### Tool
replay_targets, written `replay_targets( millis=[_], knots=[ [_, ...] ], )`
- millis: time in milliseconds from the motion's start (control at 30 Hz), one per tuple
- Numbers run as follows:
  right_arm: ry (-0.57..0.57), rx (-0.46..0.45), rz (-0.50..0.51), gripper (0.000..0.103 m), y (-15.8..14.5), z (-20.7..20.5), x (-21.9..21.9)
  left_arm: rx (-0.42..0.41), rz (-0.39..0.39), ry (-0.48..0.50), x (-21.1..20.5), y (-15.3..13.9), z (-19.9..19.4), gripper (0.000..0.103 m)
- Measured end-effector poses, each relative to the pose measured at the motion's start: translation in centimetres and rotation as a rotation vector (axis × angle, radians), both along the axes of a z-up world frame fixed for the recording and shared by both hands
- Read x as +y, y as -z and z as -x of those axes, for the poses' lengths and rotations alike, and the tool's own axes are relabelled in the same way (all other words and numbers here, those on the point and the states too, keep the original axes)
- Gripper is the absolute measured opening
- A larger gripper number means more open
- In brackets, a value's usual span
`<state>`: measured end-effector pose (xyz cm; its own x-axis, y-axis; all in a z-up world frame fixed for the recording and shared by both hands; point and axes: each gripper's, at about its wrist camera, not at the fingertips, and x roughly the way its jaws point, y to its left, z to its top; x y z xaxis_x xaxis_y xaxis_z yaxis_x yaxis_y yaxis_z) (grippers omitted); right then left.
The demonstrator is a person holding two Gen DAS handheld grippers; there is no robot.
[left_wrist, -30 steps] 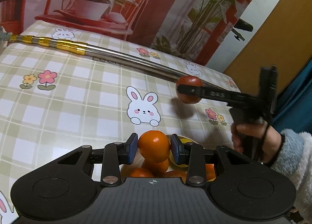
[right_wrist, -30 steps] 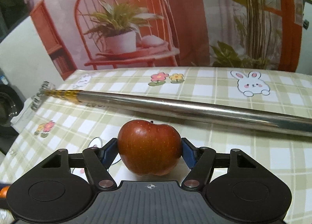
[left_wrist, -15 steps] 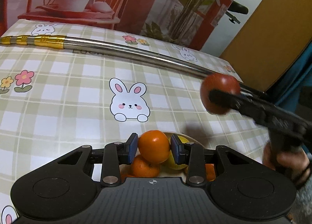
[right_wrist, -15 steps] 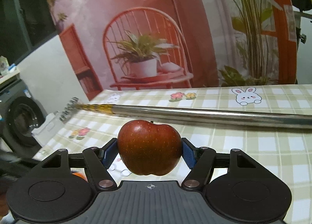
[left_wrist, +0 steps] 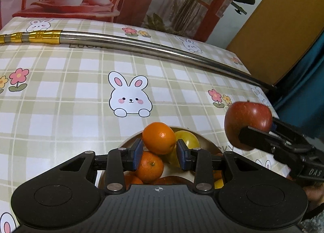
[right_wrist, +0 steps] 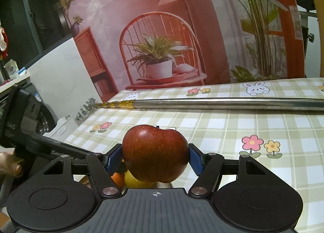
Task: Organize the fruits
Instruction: 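Carry the tangerine onto the plate with the left tool while the right tool carries the red apple, then release the tangerine with the left tool while the right tool lowers the red apple onto the plate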
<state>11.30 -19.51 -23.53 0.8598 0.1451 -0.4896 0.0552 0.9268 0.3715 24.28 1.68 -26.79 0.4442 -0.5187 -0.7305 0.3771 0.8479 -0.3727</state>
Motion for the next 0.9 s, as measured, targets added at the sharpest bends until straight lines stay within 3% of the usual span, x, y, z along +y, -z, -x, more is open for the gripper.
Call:
replay_targets(
  millis=[467, 767, 900],
  knots=[
    [-0.080, 0.047, 0.033, 0.064, 0.5, 0.2, 3.7, -0.110, -0.004, -0.094, 3.4, -3.0, 3.5, 0.040],
    [-0.130, 0.090, 0.096, 0.065, 1.1, -0.3, 5.8, -0.139, -0.008, -0.142, 5.1, -3.8, 4.6, 0.042],
    [-0.131, 0.104, 0.106, 0.065, 1.3, -0.3, 6.1, -0.153, -0.024, -0.145, 5.0, -4.0, 5.1, 0.047]
  ],
)
